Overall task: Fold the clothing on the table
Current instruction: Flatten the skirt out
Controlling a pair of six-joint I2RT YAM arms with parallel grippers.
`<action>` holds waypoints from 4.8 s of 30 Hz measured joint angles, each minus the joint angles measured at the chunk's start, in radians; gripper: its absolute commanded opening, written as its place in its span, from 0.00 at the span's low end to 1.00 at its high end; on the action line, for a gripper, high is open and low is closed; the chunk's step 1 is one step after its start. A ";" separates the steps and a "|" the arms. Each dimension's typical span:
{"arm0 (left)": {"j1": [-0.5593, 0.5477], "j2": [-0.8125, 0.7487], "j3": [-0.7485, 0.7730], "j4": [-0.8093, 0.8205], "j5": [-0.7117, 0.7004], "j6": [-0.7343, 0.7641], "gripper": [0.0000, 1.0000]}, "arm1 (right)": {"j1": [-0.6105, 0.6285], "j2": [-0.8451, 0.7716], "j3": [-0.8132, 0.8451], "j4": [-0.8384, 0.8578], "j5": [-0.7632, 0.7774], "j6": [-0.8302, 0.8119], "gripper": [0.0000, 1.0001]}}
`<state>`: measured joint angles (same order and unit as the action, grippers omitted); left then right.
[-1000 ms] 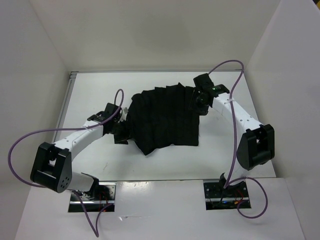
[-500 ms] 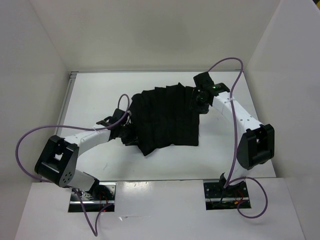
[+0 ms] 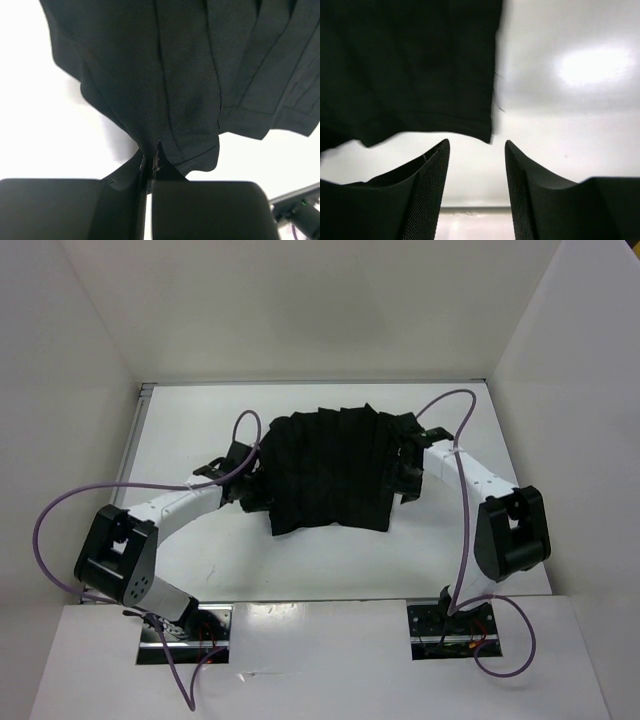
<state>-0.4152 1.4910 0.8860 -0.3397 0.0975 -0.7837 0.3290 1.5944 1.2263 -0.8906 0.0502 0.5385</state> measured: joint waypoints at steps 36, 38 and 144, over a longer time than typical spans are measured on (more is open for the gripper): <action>0.104 0.150 0.177 -0.075 0.116 0.154 0.00 | -0.138 0.146 -0.026 0.141 -0.035 0.083 0.00; 0.125 0.155 0.210 -0.056 0.149 0.171 0.00 | -0.188 0.126 -0.018 0.148 -0.042 0.071 0.00; 0.332 0.093 0.173 -0.048 0.739 0.292 0.00 | -0.179 -0.265 -0.015 0.011 -0.323 -0.044 0.17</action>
<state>-0.0834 1.5845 1.0588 -0.3882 0.8364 -0.4915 0.1501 1.3293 1.2110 -0.8795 -0.2729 0.4942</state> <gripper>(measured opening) 0.055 0.187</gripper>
